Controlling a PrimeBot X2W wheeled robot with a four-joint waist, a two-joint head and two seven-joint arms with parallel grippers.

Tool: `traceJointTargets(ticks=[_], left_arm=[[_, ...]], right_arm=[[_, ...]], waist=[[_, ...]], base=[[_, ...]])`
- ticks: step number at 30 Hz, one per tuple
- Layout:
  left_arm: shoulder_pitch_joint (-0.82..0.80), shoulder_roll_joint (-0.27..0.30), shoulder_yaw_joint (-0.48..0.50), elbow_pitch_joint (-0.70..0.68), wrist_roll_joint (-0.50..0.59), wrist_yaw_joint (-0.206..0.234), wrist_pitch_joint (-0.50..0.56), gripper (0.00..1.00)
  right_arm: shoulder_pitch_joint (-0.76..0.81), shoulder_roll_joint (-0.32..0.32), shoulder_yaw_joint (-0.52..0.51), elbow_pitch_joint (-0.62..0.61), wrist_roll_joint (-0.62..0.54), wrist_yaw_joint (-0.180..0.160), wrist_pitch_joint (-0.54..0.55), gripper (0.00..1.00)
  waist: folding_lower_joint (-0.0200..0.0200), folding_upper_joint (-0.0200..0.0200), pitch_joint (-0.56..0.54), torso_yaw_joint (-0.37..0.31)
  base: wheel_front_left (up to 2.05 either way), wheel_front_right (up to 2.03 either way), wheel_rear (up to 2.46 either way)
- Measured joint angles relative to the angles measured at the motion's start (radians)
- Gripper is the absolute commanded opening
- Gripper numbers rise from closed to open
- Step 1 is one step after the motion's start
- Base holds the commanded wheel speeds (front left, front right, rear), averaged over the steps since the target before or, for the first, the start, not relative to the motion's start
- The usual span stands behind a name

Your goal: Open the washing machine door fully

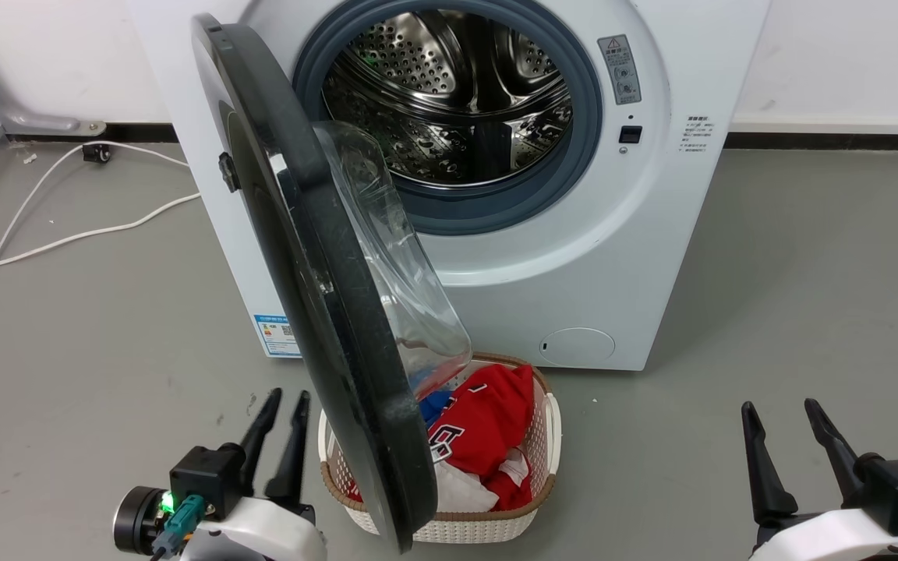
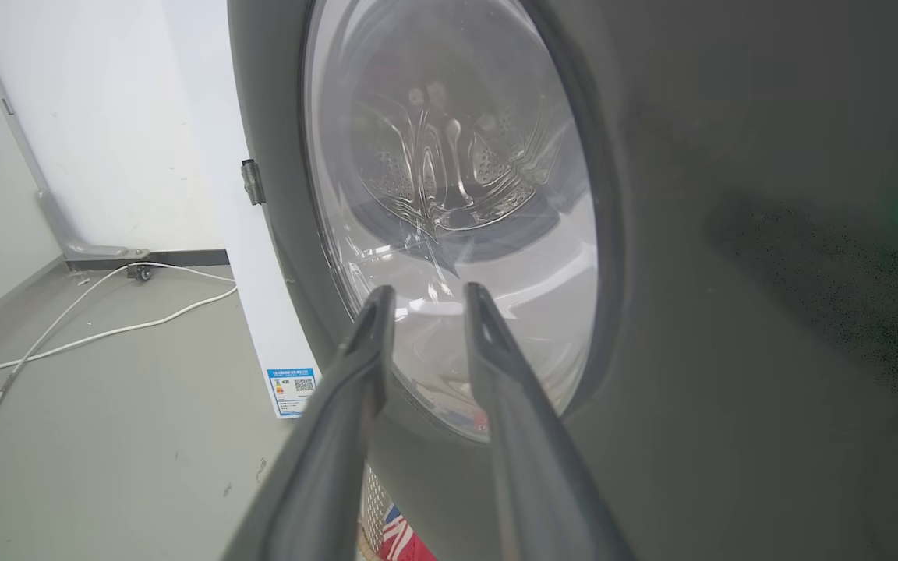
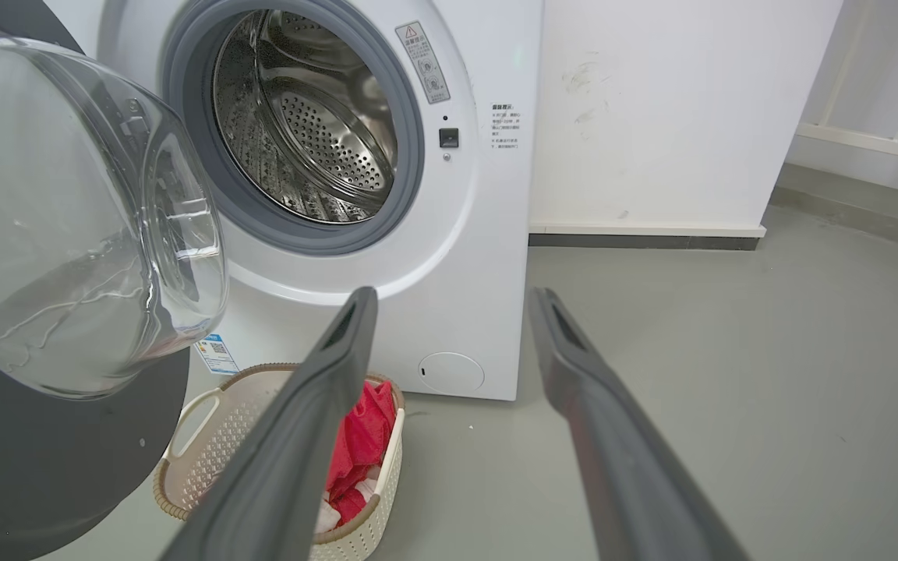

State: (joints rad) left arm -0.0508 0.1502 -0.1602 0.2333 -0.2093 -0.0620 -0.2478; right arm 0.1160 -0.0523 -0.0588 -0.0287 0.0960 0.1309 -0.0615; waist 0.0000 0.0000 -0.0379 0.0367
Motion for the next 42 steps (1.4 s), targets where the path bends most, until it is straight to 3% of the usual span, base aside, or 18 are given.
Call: traceJointTargets(ticks=[11,24,34,42], left_arm=[[-0.046,0.025,0.049,-0.081,-0.022,0.037,0.002,0.00],[-0.209,0.073,0.098,-0.432,-0.015,0.070,0.003,0.00],[-0.184,0.006,-0.062,-0.662,-0.038,0.044,0.107,0.00],[-0.087,-0.016,-0.259,-0.716,-0.081,-0.005,0.239,0.00]], right_arm=[[-0.004,0.000,0.006,0.000,0.000,0.000,-0.002,1.00],[-0.009,0.001,-0.001,0.012,0.000,0.000,-0.018,1.00],[-0.009,0.001,-0.002,0.023,0.009,0.000,-0.030,1.00],[-0.012,0.001,-0.002,0.028,0.010,0.000,-0.032,1.00]], waist=[[0.0000,0.0000,0.001,-0.001],[0.0000,0.0000,-0.005,-0.001],[0.0000,0.0000,-0.012,-0.001],[0.0000,0.0000,-0.010,0.005]], base=[[0.00,0.00,0.00],[0.00,0.00,0.00],[0.00,0.00,0.00],[0.00,0.00,0.00]])
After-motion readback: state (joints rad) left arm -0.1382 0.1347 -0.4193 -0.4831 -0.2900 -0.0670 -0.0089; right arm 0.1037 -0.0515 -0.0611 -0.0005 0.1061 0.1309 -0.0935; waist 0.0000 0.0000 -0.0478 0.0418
